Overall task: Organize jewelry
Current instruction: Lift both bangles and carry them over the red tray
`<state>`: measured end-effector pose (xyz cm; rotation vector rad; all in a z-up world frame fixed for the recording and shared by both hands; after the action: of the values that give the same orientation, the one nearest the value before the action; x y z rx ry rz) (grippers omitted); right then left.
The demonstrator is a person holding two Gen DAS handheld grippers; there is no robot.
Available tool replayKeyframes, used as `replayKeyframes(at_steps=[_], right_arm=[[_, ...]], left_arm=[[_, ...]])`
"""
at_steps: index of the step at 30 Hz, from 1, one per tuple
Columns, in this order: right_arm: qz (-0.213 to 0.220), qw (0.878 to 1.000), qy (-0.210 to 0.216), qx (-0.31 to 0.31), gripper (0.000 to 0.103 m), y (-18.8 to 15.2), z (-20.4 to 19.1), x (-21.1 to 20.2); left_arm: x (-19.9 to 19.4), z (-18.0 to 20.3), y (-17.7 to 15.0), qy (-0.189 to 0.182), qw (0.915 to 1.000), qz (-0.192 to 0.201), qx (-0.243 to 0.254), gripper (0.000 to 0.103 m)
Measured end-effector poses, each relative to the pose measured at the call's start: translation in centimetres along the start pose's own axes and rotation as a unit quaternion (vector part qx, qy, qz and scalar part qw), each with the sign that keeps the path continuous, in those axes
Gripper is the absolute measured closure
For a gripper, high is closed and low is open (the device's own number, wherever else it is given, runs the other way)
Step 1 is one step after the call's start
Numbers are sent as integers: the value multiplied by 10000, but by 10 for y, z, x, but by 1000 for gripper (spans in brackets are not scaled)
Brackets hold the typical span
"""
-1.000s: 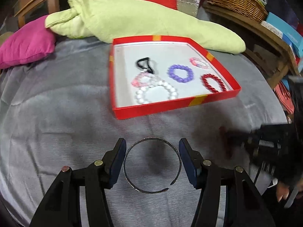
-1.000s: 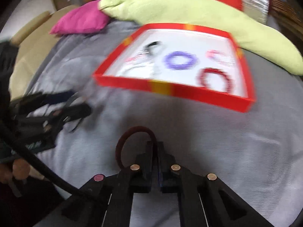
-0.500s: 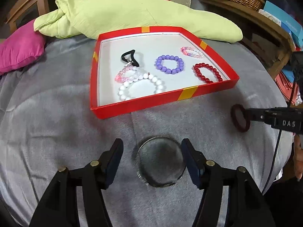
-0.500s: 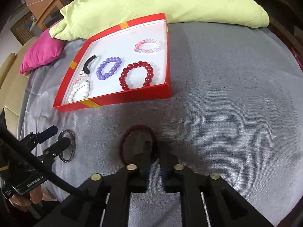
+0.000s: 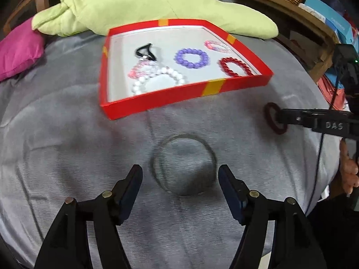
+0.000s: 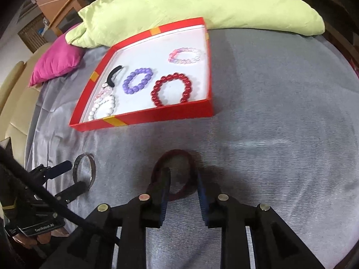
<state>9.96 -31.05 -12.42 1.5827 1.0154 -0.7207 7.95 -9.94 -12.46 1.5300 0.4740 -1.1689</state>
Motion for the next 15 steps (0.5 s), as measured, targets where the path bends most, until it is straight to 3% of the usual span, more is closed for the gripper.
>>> replayKeyframes(at_steps=[2, 4, 6, 8, 10, 13, 15], right_arm=[[30, 9999, -90, -107, 80, -1, -2, 1], [74, 9995, -187, -234, 92, -1, -4, 1], [106, 9993, -228, -287, 97, -2, -4, 1], [170, 9994, -179, -232, 97, -1, -2, -2], [262, 9993, -158, -222, 97, 1, -2, -6], [310, 9993, -94, -192, 97, 2, -4, -8], [305, 9994, -8, -161, 97, 2, -7, -8]], left_arm=[[5, 4, -1, 8, 10000, -64, 68, 32], [5, 5, -1, 17, 9999, -3, 101, 32], [4, 5, 1, -130, 9999, 68, 30, 32], [1, 4, 3, -257, 9995, 168, -83, 44], [2, 0, 5, -158, 9997, 181, -98, 64], [0, -12, 8, -143, 9992, 189, -321, 77], [-3, -18, 11, -161, 9986, 256, -439, 78]])
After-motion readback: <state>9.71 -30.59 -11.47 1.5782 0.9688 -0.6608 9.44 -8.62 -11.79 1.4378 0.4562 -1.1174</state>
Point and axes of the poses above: each gripper's, at about its wrist camera, not at the fingertips, and x roughly the way its jaws point, z to its right, y to its top, the point moved 6 cm from there along x, roughly the way its jaws point, and after that the axes turned 1 degree about z, right-handed, at the moved point
